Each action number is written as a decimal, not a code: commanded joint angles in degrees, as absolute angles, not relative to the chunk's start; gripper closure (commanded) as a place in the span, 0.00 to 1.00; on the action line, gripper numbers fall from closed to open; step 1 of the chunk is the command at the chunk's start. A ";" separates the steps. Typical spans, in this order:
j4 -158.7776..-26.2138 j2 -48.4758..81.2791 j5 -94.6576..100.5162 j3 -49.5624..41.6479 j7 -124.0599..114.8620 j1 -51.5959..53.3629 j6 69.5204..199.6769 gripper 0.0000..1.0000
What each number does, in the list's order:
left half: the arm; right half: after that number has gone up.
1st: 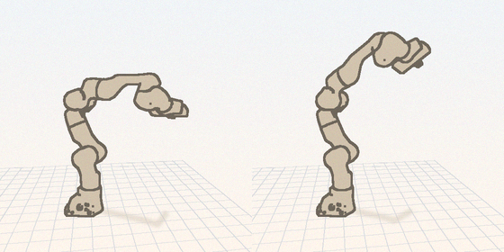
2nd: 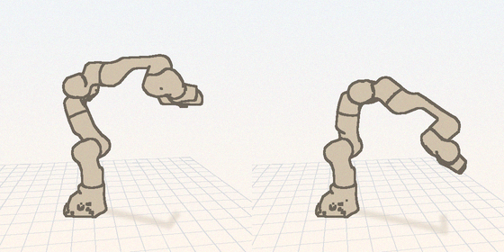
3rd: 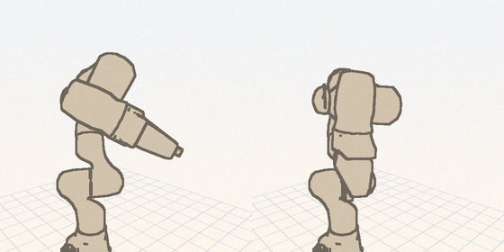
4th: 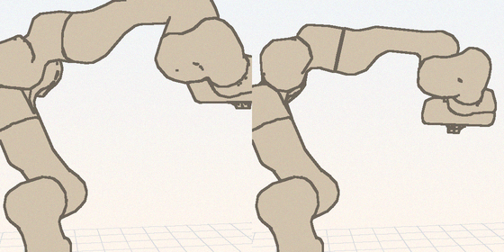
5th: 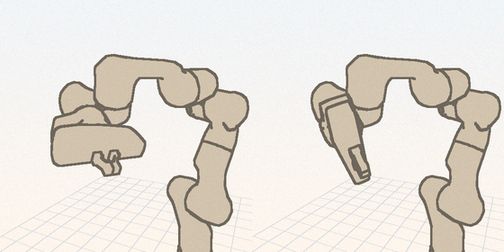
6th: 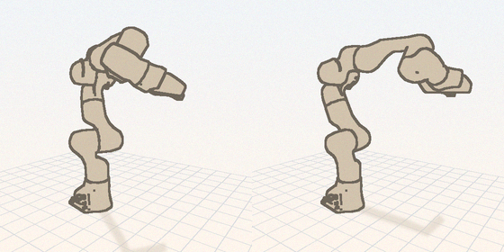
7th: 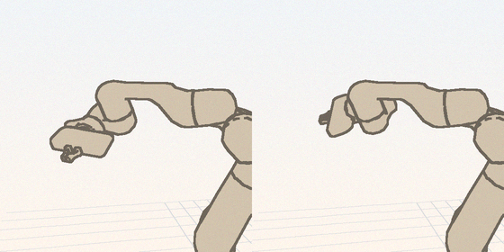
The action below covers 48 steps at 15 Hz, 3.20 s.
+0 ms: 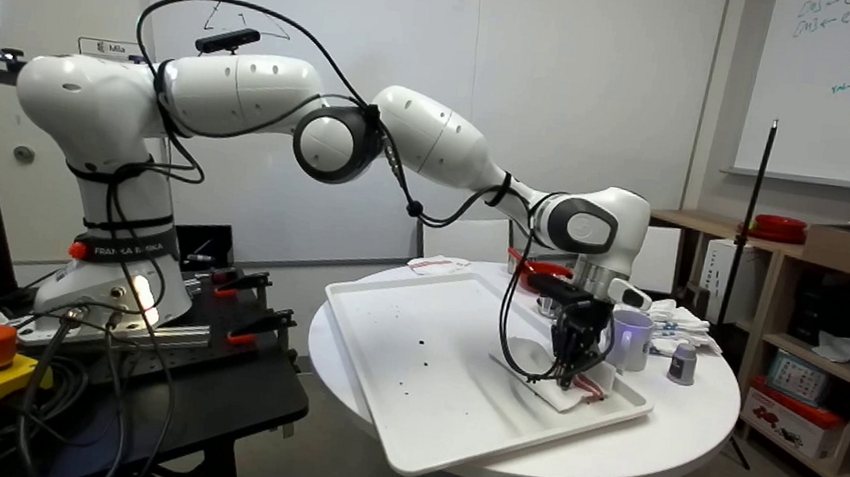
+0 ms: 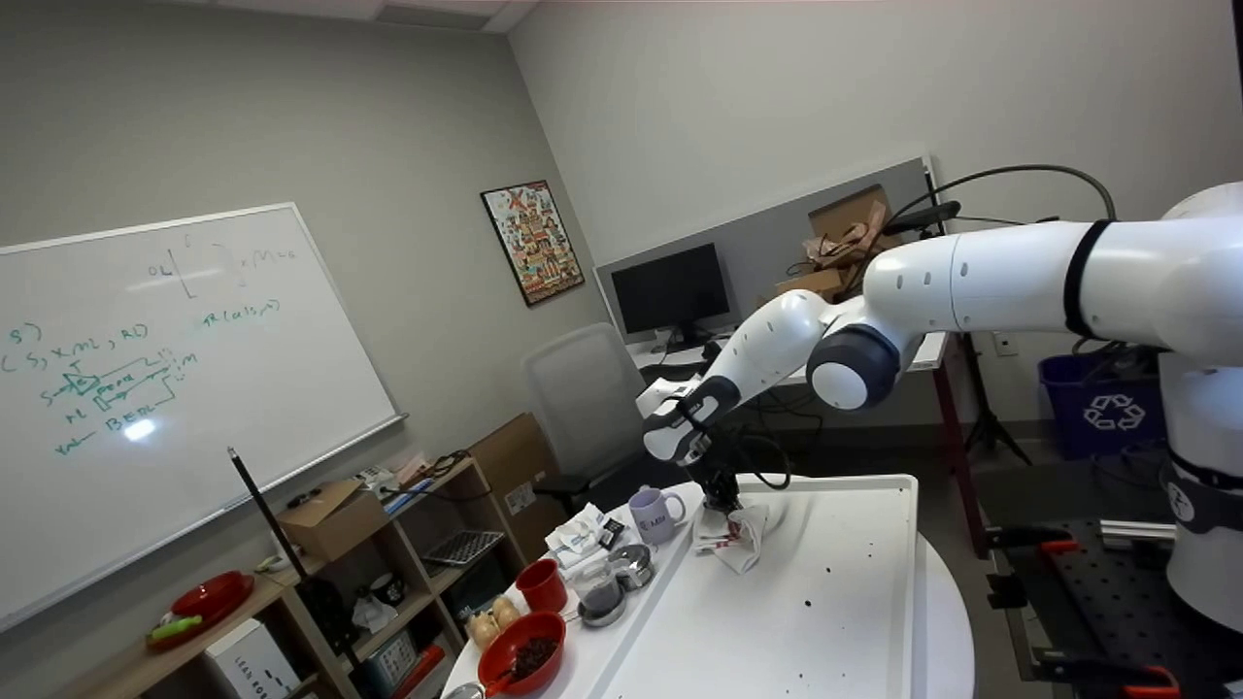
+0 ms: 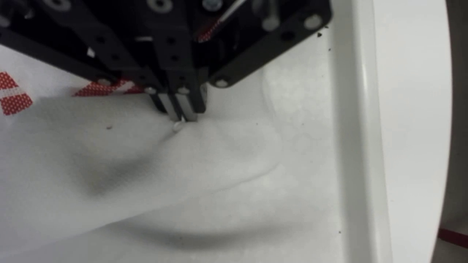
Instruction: Pick up the cloth from the table and clean the tray
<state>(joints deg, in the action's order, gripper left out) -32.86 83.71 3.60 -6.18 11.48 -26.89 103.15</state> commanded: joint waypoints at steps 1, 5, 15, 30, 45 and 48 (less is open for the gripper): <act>-34.72 85.11 5.36 -6.54 13.30 -24.54 104.45 0.99; -35.15 84.85 7.22 -6.57 16.18 -22.80 105.19 0.99; -48.86 77.75 9.48 -6.31 15.27 -18.84 110.77 0.99; -83.12 59.82 10.26 -5.10 16.36 -18.28 132.58 0.99; -118.04 44.30 15.23 -7.14 15.34 -8.67 157.22 0.99; -122.10 42.67 16.22 -7.73 14.30 -6.04 158.91 0.99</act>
<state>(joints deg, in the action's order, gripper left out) -115.95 43.32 14.50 -7.17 16.87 -8.76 155.50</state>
